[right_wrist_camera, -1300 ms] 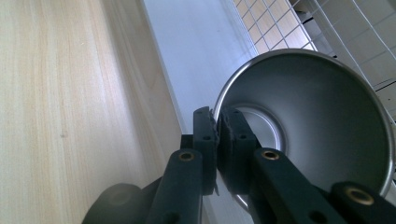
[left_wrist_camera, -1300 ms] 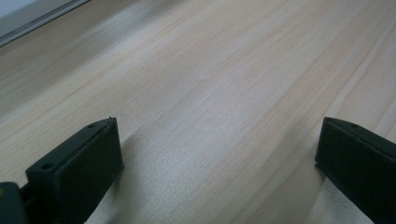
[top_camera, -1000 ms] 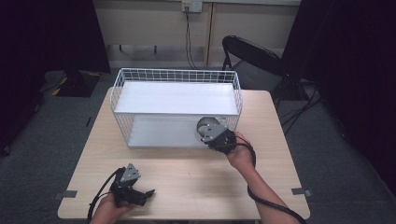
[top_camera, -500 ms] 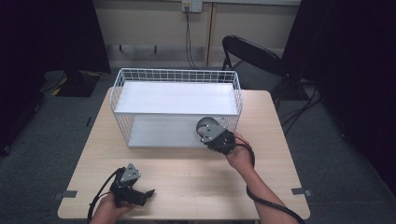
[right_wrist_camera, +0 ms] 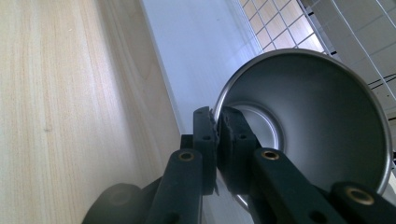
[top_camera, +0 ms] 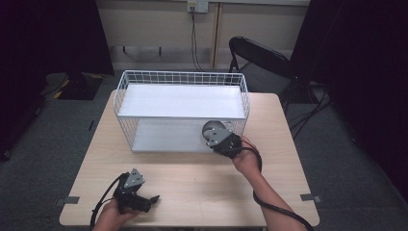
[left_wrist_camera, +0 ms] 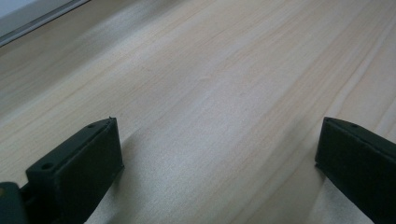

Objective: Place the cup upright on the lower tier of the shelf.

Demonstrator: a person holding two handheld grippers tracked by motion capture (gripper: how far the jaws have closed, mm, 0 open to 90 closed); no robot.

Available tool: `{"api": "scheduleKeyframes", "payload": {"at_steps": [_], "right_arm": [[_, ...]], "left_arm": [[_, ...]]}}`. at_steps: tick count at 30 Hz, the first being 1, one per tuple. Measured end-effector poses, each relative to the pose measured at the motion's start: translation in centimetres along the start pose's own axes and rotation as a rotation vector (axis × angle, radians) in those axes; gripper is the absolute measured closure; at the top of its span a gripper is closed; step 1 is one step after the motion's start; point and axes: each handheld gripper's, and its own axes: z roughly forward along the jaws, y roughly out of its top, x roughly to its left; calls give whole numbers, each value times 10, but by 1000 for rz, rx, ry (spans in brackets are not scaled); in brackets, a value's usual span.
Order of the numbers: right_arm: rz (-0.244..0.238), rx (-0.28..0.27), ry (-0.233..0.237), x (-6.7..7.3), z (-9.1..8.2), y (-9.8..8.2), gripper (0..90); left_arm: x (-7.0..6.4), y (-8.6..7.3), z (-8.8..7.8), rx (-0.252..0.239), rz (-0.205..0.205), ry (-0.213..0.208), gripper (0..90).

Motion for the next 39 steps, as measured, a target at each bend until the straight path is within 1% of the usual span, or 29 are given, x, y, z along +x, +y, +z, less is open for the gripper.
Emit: {"api": "scheduleKeyframes", "payload": {"at_steps": [7,9,14,17,19,20,21,23,25,26,27,28,30,31,35,39], "right_arm": [[0,1,-2,1,0,0,853],[-7,1,-5,1,0,1,851],[-8,2,-15,0,1,1,845],[-15,2,-23,0,1,1,841],[-17,4,-38,-1,0,1,835],[-11,2,-41,-1,0,1,828],[-2,-2,-55,-2,0,0,820],[3,-8,-96,-3,0,0,797],[23,-21,-127,-5,-1,-1,756],[35,-28,-134,-7,-2,-1,741],[43,-27,-142,-8,-2,-1,726],[46,-27,-162,-9,-3,-1,702],[51,-35,-165,-10,-4,0,675],[48,-37,-180,-10,-5,0,654],[68,-47,-171,-11,-7,0,629],[71,-47,-172,-9,-8,-2,604]], "left_arm": [[0,0,0,0,0,0,0],[0,0,0,0,0,0,0],[0,0,0,0,0,0,0],[0,0,0,0,0,0,0],[0,0,0,0,0,0,0],[0,0,0,0,0,0,0],[0,0,0,0,0,0,0],[0,0,0,0,0,0,0],[0,0,0,0,0,0,0],[0,0,0,0,0,0,0],[0,0,0,0,0,0,0],[0,0,0,0,0,0,0],[0,0,0,0,0,0,0],[0,0,0,0,0,0,0],[0,0,0,0,1,0,0],[0,0,0,0,1,0,0]]}}
